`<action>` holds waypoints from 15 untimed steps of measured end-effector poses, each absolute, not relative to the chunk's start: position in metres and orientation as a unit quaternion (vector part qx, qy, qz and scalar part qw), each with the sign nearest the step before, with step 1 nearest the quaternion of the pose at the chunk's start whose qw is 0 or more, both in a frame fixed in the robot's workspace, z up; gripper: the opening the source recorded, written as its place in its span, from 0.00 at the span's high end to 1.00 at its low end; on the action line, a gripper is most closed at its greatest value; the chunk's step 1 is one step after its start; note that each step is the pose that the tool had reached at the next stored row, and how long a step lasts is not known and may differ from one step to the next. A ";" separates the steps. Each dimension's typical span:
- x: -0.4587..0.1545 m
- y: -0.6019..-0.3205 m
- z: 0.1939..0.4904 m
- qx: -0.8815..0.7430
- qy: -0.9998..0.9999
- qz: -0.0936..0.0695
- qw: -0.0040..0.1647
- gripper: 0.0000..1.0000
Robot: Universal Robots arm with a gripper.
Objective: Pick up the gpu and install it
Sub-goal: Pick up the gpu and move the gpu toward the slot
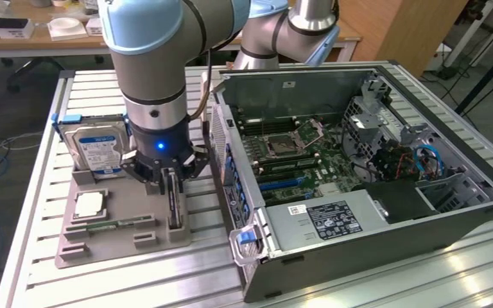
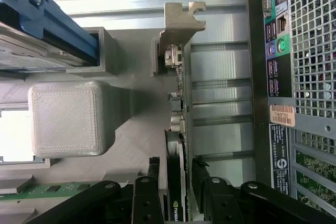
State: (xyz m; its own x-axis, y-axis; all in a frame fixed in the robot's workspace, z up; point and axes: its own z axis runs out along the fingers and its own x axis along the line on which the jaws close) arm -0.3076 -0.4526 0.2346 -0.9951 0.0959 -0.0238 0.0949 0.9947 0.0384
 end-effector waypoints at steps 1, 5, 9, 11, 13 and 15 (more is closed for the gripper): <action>-0.308 -0.453 0.235 0.048 0.999 0.019 0.013 0.62; -0.308 -0.453 0.235 0.048 0.999 0.018 0.013 0.63; -0.308 -0.453 0.235 0.048 0.999 0.019 0.013 0.70; -0.307 -0.453 0.235 0.048 0.999 0.019 0.013 0.70; -0.307 -0.453 0.235 0.048 0.999 0.019 0.013 0.70; -0.307 -0.453 0.235 0.048 0.999 0.018 0.013 0.71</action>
